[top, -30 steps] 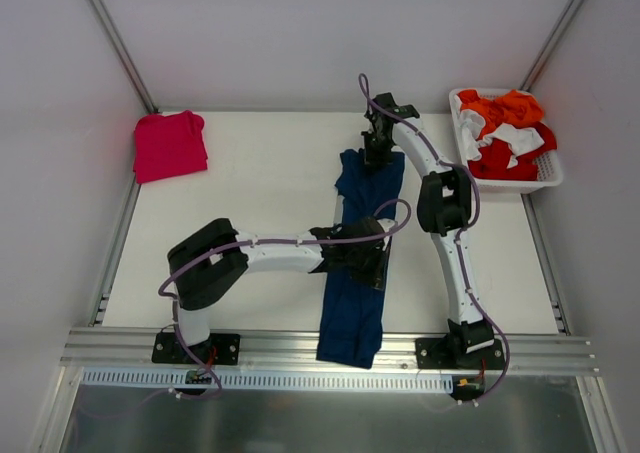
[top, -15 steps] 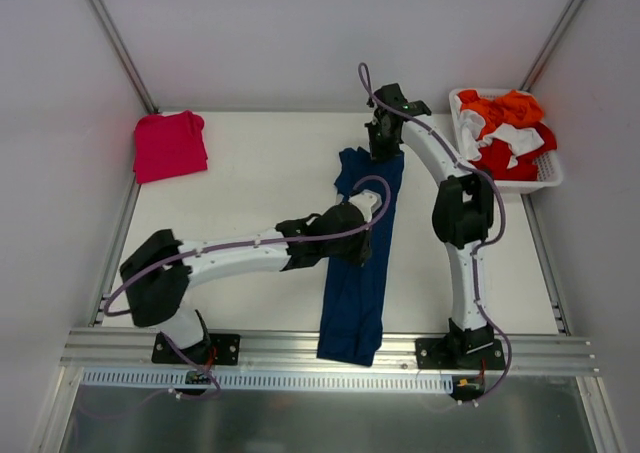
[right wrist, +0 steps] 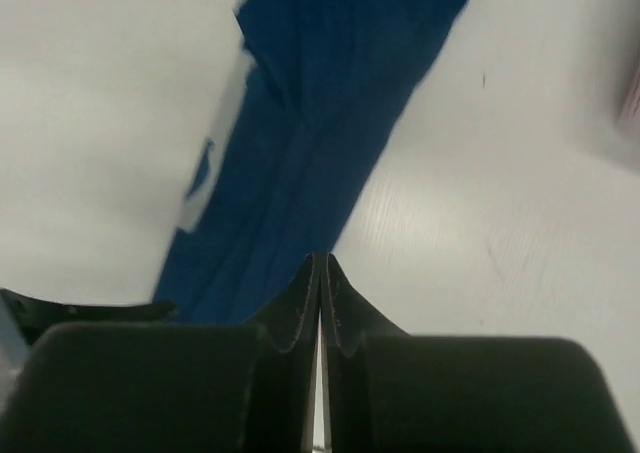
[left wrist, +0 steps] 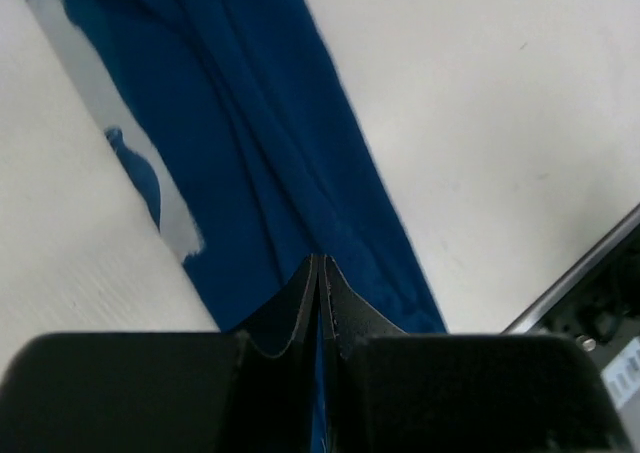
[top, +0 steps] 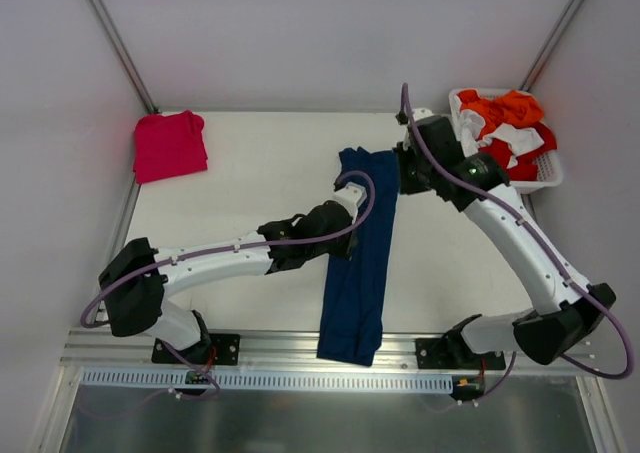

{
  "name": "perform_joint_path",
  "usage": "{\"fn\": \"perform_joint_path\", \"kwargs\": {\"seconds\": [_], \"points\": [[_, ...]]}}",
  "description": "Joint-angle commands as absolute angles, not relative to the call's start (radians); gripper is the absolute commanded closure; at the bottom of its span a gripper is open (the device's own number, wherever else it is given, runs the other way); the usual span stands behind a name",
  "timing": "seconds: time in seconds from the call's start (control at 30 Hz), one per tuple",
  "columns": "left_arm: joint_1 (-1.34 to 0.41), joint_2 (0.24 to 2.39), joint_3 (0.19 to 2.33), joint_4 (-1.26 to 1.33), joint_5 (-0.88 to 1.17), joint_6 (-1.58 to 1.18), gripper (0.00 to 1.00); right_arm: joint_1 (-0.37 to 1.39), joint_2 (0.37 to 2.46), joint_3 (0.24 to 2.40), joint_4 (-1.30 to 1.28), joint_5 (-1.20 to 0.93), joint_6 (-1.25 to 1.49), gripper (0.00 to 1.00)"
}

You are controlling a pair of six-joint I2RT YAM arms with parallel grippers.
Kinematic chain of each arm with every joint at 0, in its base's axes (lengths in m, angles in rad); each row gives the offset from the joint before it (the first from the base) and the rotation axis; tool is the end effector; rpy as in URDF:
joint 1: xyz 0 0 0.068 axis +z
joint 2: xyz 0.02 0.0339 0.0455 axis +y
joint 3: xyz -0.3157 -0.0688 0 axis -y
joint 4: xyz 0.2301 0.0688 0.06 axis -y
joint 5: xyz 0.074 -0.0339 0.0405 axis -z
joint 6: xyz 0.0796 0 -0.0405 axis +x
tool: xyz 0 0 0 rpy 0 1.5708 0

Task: Fold and stack the t-shirts
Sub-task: Rotate the tshirt 90 degrees

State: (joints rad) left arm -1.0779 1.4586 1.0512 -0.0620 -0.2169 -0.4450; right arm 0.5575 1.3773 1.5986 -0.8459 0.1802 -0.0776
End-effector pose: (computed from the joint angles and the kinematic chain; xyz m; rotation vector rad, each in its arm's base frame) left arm 0.1831 -0.3047 0.3225 0.5211 2.0432 -0.7256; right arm 0.2572 0.1435 0.4433 -0.5856 2.1048 0.0740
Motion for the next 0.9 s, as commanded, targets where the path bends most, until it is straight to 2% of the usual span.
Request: {"fn": "perform_joint_path", "kwargs": {"seconds": [0.0, 0.27, 0.57, 0.87], "points": [[-1.054, 1.496, 0.994, -0.014, -0.177, -0.442, 1.00, 0.572, 1.381, 1.360, -0.802, 0.230, -0.003, 0.99], [-0.999, 1.621, 0.979, 0.023, -0.181, -0.505, 1.00, 0.610, 1.402, 1.135, -0.652, 0.186, 0.097, 0.99], [-0.968, 1.701, 0.979, 0.061, -0.167, -0.546, 1.00, 0.646, 1.511, 1.046, -0.540, 0.147, 0.149, 0.99], [-0.922, 1.799, 0.999, 0.103, -0.104, -0.551, 1.00, 0.657, 1.678, 1.060, -0.463, 0.106, 0.183, 0.99]]}}
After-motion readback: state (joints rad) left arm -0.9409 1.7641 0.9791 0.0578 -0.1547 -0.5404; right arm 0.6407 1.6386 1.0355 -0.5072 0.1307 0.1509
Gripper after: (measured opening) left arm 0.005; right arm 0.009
